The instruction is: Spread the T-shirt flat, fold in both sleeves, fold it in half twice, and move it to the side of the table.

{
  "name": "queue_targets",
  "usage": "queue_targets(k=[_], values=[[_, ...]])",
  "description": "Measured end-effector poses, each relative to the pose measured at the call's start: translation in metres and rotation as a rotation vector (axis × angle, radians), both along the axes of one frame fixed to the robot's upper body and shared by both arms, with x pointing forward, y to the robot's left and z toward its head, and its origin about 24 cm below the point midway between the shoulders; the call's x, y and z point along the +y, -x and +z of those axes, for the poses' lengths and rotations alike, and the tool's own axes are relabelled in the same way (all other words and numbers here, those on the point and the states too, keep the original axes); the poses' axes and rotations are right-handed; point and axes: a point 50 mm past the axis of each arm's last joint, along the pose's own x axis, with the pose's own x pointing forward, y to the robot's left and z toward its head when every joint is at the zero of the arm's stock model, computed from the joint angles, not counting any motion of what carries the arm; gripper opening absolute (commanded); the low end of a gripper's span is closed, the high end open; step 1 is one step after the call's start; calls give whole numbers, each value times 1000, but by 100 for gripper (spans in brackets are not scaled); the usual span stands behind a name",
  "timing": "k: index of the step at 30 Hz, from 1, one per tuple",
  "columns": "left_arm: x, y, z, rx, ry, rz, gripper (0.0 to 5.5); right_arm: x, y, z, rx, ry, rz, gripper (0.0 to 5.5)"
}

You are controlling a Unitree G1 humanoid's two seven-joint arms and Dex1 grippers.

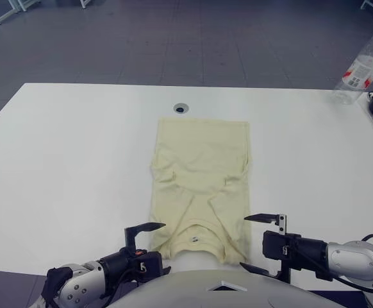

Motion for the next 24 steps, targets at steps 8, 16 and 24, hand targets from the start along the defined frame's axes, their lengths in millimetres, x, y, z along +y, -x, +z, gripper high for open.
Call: queue_targets(k=[8,16,24], values=[[-3,-4,-3,-31,10,30,540,1,-3,2,-24,6,14,539],[-4,-7,-4,-37,20,37,520,1,-3,2,-28,7,20,540],[1,-4,-6,-13,3,50,389,1,-3,2,-24,7,22,540]])
